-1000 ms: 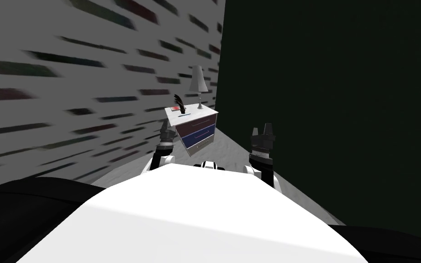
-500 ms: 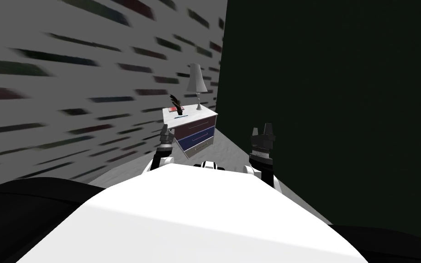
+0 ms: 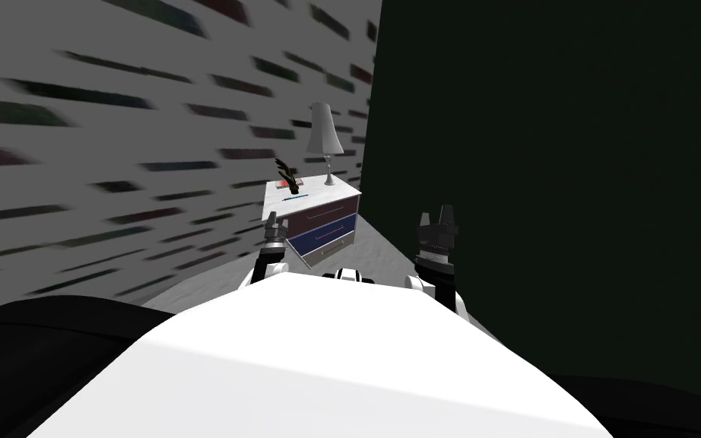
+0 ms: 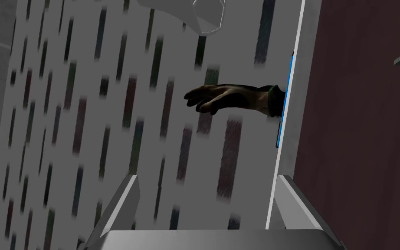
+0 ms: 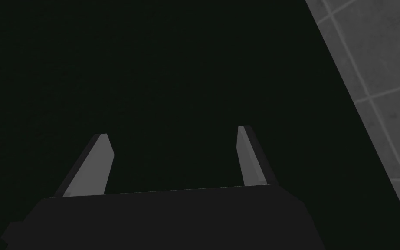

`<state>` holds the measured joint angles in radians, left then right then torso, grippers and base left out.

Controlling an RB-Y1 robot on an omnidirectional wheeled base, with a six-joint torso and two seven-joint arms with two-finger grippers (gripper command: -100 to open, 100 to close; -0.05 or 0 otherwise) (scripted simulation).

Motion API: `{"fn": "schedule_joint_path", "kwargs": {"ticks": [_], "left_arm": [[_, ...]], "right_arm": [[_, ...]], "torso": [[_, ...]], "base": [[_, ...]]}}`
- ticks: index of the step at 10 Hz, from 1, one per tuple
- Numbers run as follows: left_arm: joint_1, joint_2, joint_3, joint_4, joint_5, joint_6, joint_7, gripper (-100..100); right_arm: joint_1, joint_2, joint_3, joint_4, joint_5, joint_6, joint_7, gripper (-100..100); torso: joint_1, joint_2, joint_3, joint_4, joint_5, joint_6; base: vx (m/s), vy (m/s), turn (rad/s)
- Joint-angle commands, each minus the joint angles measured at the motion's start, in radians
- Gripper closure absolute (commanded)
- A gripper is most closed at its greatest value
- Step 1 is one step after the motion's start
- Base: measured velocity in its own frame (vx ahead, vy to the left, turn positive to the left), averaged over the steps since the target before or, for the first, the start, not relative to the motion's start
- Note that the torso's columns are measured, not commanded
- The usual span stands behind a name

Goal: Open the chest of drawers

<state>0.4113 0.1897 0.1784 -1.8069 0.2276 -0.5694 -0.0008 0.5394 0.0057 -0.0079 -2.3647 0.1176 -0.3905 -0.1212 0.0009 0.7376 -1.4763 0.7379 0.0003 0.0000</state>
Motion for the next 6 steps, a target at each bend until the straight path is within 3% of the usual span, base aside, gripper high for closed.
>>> {"fn": "schedule_joint_path", "kwargs": {"ticks": [1, 6], "left_arm": [[-0.016, -0.008, 0.024, 0.072, 0.023, -0.01, 0.015, -100], [-0.036, -0.033, 0.067, 0.188, 0.064, -0.024, 0.041, -100]], "right_arm": [[0.0, 0.0, 0.0, 0.0, 0.0, 0.0, 0.0, 0], [0.0, 0.0, 0.0, 0.0, 0.0, 0.0, 0.0, 0]], "torso": [[-0.002, 0.0, 0.0, 0.0, 0.0, 0.0], [0.0, 0.001, 0.001, 0.0, 0.0, 0.0]], "base": [[0.158, -0.129, 0.09], [0.149, -0.13, 0.08]]}}
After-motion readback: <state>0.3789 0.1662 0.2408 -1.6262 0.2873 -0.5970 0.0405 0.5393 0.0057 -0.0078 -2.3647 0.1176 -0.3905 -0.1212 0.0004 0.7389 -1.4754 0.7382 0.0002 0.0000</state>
